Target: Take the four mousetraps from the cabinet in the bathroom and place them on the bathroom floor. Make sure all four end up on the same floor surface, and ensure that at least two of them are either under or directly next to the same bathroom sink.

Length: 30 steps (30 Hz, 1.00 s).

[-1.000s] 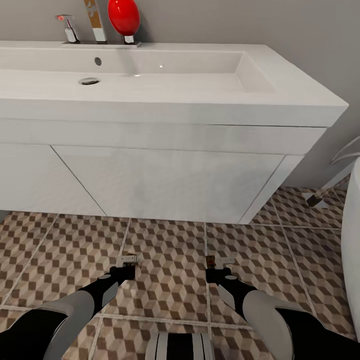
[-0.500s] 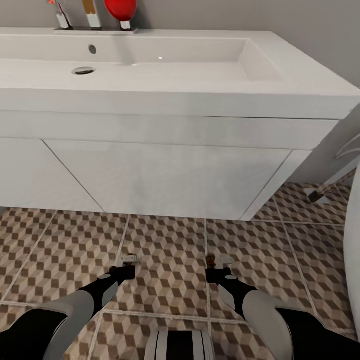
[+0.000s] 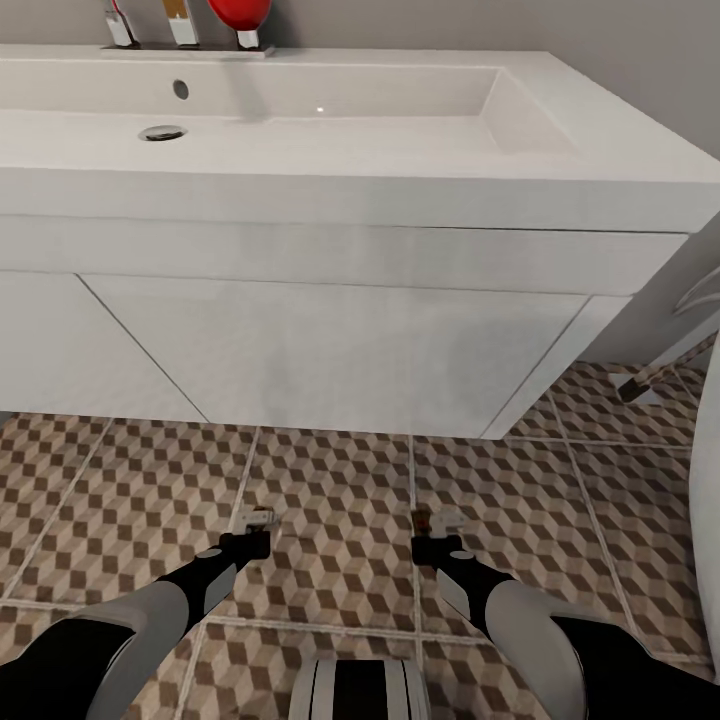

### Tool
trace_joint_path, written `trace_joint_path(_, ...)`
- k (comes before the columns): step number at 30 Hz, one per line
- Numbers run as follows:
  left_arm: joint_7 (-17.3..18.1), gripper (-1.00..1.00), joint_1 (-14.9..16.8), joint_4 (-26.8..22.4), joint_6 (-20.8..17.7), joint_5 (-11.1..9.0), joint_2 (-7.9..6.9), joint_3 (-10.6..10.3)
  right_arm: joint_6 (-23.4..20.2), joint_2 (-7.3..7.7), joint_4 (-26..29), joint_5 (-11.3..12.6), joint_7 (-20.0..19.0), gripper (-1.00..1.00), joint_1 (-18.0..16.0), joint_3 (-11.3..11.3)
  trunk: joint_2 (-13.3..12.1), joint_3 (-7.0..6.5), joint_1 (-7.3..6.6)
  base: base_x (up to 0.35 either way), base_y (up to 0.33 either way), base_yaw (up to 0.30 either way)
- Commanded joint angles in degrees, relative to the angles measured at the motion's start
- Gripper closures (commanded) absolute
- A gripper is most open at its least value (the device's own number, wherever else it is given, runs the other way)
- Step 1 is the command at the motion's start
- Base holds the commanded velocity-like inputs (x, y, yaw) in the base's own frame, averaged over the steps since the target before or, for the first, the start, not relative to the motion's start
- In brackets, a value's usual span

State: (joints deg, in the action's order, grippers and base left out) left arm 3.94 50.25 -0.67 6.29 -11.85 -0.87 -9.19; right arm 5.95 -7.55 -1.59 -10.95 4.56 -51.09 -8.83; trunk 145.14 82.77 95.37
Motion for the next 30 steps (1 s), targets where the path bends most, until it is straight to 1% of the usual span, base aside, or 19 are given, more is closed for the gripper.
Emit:
trace_joint_path(1, 0.1, 1.0, 0.0, 0.1, 0.2, -0.4, -0.01, -0.5, 0.5, -0.01, -0.2, -0.6, 0.3, 1.0, -0.1, -0.5, 0.0, 0.03, -0.01, 0.0, 0.0, 0.0)
trace_joint_path(11, 0.1, 1.0, 0.0, 0.1, 0.2, -0.6, -0.01, -0.4, 5.4, 0.37, -0.2, -0.5, 0.3, 1.0, 0.0, -0.4, 0.0, 0.03, -0.01, 0.0, 0.0, 0.0)
trace_joint_path(15, 0.1, 1.0, 0.0, 0.1, 0.2, -0.6, -0.01, -0.4, 6.7, 0.67, -0.2, -0.6, 0.3, 1.0, 0.9, -0.4, 0.0, 0.03, -0.01, 0.0, 0.0, 0.0)
trace_joint_path(19, 0.1, 1.0, 0.0, 0.1, 0.2, -0.6, -0.01, -0.4, 7.0, 0.76, -0.2, -0.6, 0.3, 1.0, 1.6, -0.4, 0.0, 0.03, -0.01, 0.0, 0.0, 0.0)
trace_joint_path(30, 0.1, 1.0, 0.0, 0.1, 0.2, -0.6, -0.01, -0.5, 7.0, 0.8, -0.2, -0.5, 0.2, 1.0, 1.9, -0.5, 0.0, 0.03, -0.01, 0.0, 0.0, 0.0)
